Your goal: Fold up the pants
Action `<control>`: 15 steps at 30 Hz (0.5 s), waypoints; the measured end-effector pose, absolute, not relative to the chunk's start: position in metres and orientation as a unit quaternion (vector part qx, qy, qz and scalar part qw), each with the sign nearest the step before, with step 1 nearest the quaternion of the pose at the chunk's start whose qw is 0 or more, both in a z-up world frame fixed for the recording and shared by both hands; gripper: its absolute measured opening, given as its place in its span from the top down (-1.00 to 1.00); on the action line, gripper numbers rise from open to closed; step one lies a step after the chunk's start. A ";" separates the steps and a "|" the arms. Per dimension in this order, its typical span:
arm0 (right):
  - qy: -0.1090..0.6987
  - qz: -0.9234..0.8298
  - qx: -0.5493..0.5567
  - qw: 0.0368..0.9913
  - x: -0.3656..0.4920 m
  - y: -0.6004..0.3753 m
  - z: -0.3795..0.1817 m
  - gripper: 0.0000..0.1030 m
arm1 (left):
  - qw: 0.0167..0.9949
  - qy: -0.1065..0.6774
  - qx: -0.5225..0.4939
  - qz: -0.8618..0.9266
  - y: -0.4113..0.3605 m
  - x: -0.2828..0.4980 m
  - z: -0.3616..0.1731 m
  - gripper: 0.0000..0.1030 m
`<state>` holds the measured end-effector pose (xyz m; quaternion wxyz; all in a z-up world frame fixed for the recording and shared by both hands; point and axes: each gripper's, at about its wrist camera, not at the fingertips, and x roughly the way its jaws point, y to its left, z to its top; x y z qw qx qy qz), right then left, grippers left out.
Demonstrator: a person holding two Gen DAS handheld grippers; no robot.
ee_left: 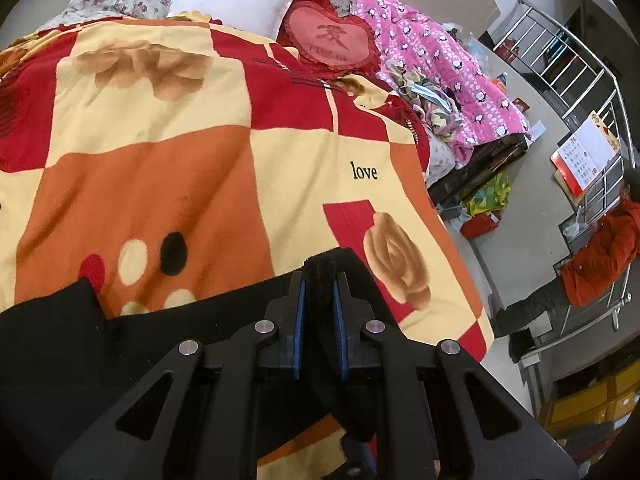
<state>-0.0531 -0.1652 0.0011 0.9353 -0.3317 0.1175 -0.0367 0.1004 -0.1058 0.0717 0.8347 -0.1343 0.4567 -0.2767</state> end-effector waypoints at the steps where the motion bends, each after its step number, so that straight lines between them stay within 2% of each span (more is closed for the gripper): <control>1: 0.121 -0.030 -0.327 0.937 -0.052 -0.165 0.003 0.63 | 0.835 0.456 -0.135 -0.278 -0.105 0.099 0.071 0.77; 2: 0.128 -0.022 -0.322 0.938 -0.050 -0.165 0.003 0.80 | 0.835 0.456 -0.136 -0.278 -0.104 0.100 0.072 0.77; 15: 0.112 0.036 -0.349 0.930 -0.063 -0.125 -0.001 0.82 | 0.838 0.448 -0.132 -0.282 -0.043 0.092 0.065 0.77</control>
